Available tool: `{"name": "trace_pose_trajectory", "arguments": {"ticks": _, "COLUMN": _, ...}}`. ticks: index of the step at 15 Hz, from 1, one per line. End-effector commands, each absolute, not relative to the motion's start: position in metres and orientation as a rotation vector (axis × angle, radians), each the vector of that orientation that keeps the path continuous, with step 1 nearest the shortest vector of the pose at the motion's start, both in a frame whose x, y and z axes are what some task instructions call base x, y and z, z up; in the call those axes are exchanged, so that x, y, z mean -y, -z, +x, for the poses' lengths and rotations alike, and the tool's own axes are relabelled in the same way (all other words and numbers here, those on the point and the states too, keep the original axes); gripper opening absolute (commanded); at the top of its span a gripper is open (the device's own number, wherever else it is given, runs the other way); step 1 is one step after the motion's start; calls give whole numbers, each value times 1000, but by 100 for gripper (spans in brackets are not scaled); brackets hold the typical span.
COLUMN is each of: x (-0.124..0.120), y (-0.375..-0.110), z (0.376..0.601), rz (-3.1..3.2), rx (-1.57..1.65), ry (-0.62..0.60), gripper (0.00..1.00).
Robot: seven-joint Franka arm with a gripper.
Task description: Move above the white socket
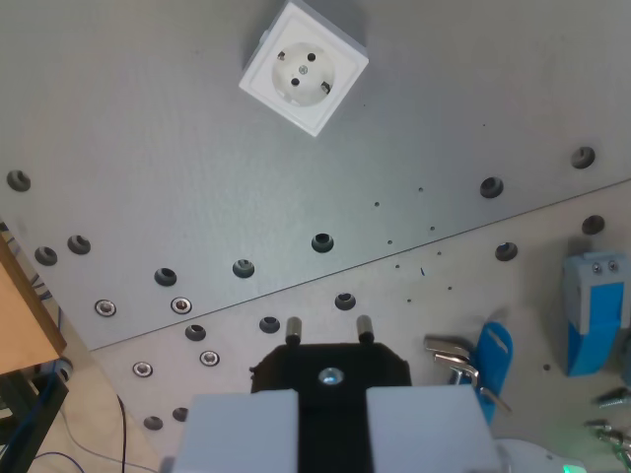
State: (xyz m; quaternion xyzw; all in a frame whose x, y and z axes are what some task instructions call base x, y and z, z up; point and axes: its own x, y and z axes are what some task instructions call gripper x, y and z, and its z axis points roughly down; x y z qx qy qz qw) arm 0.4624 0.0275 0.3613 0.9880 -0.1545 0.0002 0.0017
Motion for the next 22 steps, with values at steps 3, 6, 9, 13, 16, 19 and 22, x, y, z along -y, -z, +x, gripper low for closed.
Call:
{"name": "trace_pose_trajectory", "arguments": {"ticks": 3, "x": -27, "y": -362, "z": 462, "rz": 3101, "rx": 483, "ry": -2, "gripper": 0}}
{"name": "trace_pose_trajectory", "arguments": {"ticks": 6, "x": -27, "y": -361, "z": 462, "rz": 3101, "rx": 476, "ry": -1, "gripper": 0}}
{"name": "trace_pose_trajectory", "arguments": {"ticks": 9, "x": -27, "y": -359, "z": 462, "rz": 3105, "rx": 453, "ry": -3, "gripper": 0}}
{"name": "trace_pose_trajectory", "arguments": {"ticks": 13, "x": -27, "y": -354, "z": 463, "rz": 3114, "rx": 397, "ry": -16, "gripper": 0}}
{"name": "trace_pose_trajectory", "arguments": {"ticks": 16, "x": -26, "y": -347, "z": 463, "rz": 3121, "rx": 359, "ry": -40, "gripper": 0}}
{"name": "trace_pose_trajectory", "arguments": {"ticks": 19, "x": -25, "y": -339, "z": 464, "rz": 3127, "rx": 305, "ry": -68, "gripper": 0}}
{"name": "trace_pose_trajectory", "arguments": {"ticks": 22, "x": -23, "y": -328, "z": 465, "rz": 3131, "rx": 246, "ry": -83, "gripper": 0}}
